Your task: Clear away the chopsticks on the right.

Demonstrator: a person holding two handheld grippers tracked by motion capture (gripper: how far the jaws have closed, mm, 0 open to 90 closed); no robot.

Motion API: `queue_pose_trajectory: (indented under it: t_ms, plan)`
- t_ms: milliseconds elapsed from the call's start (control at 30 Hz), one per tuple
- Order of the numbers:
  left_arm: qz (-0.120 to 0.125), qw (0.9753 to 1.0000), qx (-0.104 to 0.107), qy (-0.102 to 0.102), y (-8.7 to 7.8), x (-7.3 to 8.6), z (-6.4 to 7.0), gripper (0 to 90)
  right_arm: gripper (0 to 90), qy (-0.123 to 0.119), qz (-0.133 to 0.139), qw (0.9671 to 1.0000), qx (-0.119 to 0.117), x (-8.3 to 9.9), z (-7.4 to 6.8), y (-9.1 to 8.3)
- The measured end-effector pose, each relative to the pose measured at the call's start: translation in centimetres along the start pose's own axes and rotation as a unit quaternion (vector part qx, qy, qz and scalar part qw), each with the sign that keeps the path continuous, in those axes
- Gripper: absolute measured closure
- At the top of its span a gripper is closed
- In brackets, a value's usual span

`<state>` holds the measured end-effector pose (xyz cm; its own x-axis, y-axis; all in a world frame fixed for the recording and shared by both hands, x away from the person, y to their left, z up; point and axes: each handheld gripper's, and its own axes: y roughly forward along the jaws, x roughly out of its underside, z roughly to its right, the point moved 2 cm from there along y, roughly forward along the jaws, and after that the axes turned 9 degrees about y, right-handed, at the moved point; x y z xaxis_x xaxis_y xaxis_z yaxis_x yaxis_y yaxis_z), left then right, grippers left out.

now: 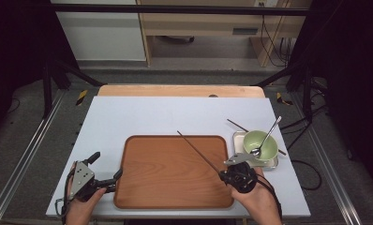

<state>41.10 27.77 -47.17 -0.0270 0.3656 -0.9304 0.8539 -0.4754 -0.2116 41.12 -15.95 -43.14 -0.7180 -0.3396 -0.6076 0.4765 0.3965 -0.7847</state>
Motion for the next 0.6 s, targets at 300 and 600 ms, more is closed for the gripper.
queue_pose_trajectory:
  t_ms: [300, 600]
  plan:
    - [0.001, 1.0, -0.003, -0.003, -0.1, 0.1, -0.2, 3.1, 84.3, 0.016, -0.024, 0.9996, -0.001, 2.1, -0.6, 0.5]
    - [0.002, 1.0, 0.001, -0.001, 0.0, 0.0, 0.0, 3.1, 84.3, 0.032, -0.027, 0.9991, 0.006, 2.9, -0.2, 0.3]
